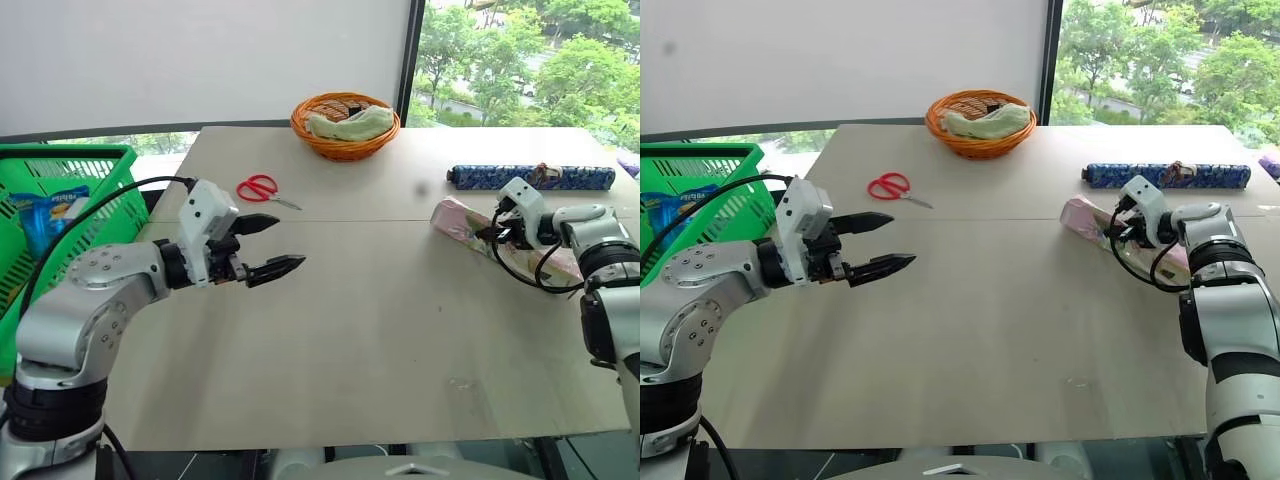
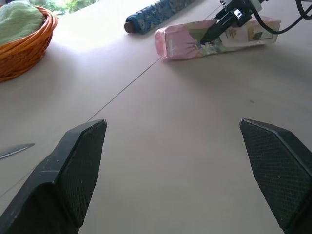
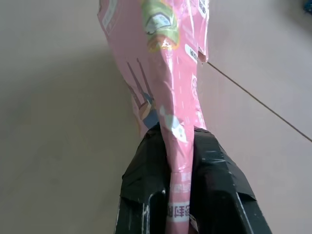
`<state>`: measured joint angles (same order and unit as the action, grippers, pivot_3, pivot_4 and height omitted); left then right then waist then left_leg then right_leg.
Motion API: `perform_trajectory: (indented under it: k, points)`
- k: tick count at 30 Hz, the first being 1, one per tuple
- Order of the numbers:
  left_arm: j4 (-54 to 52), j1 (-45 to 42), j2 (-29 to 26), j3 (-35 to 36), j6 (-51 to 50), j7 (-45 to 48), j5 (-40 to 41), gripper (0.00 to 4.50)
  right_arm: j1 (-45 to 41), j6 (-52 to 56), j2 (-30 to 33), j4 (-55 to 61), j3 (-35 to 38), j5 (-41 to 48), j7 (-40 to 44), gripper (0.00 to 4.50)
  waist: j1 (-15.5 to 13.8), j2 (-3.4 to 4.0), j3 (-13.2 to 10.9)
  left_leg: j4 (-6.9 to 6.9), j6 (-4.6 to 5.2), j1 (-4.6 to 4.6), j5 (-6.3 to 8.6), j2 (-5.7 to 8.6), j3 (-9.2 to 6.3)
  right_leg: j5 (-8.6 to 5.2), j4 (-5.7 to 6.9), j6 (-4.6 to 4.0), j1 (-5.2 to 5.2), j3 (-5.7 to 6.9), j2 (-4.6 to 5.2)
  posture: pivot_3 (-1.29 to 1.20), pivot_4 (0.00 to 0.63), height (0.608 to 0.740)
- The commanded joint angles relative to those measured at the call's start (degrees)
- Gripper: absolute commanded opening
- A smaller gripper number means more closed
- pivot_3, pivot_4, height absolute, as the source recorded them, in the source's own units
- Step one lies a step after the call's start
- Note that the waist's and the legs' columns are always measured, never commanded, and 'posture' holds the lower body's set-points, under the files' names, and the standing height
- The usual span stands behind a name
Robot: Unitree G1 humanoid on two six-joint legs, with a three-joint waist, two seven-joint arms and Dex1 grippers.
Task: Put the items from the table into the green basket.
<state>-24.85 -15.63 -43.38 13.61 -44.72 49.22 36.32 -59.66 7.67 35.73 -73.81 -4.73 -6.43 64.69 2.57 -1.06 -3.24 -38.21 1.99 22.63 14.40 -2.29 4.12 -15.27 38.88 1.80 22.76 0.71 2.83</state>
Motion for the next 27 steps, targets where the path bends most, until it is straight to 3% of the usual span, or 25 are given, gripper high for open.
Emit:
perform_trajectory:
  k: [1, 6, 10, 14, 17, 22, 27]
  points:
    - [1.0, -2.9, 4.8, -0.4, 1.9, -3.2, 2.4, 4.5, -1.3, -0.7, -2.1, 3.1, 3.0, 3.9, 5.0, 0.01, 0.3, -0.01, 0.0, -0.03, 0.0, 0.0, 0.0, -0.01, 0.0, 0.01, 0.0, 0.0, -0.02, -0.01, -0.04, -0.05, 0.0, 0.738]
    - [5.3, -7.3, 20.4, -1.4, 4.2, -12.6, 5.2, 4.5, -4.1, 9.4, -8.6, 16.5, 9.3, 15.1, 10.7, 0.01, 2.9, 0.03, 0.0, -0.08, -0.01, 0.0, -0.01, -0.08, 0.06, 0.03, 0.05, 0.02, -0.01, -0.1, -0.05, -0.08, 0.0, 0.738]
    - [10.3, -9.0, 28.4, -2.6, 6.6, -16.4, 4.2, 4.5, -0.5, 30.0, -15.5, 41.6, 13.8, 29.1, 6.6, 0.01, 3.8, 0.11, 0.0, -0.08, -0.06, 0.04, -0.03, -0.24, -0.04, 0.09, 0.21, -0.03, 0.07, -0.06, -0.08, -0.1, 0.0, 0.738]
    - [13.8, -11.7, 31.6, -3.1, 8.4, -15.8, 5.7, 4.5, 5.9, 42.4, -20.2, 63.5, 12.2, 37.4, 0.1, 0.01, 2.6, 0.19, 0.1, -0.07, -0.2, 0.26, -0.1, -0.23, -0.15, 0.08, 0.23, -0.04, 0.24, 0.03, -0.09, -0.12, 0.0, 0.738]
    - [15.4, -14.7, 34.5, -0.7, 8.6, -16.6, 9.9, 4.5, 9.2, 47.2, -22.5, 72.7, 11.1, 41.4, -4.0, 0.01, 2.0, 0.2, 0.1, -0.09, -0.11, 0.45, -0.05, -0.04, -0.16, 0.09, 0.03, -0.02, 0.25, 0.06, 0.06, -0.13, 0.0, 0.738]
    - [13.9, -15.3, 35.5, 0.9, 1.7, -15.8, 20.6, 4.5, 11.0, 50.1, -25.4, 77.4, 11.8, 46.0, -9.6, 0.01, 2.8, 0.2, 0.1, -0.21, 0.28, 0.46, 0.17, 0.13, 0.07, 0.23, -0.03, 0.25, 0.27, -0.04, 0.16, -0.14, 0.0, 0.738]
    - [10.5, -10.7, 30.6, -5.1, -3.2, -9.7, 20.4, 4.5, 9.4, 50.8, -28.0, 76.6, 14.5, 49.6, -14.8, 0.01, 4.4, 0.25, 0.2, -0.19, 0.26, 0.34, 0.15, 0.07, 0.06, 0.23, 0.08, 0.23, 0.27, -0.1, -0.16, -0.15, 0.0, 0.738]
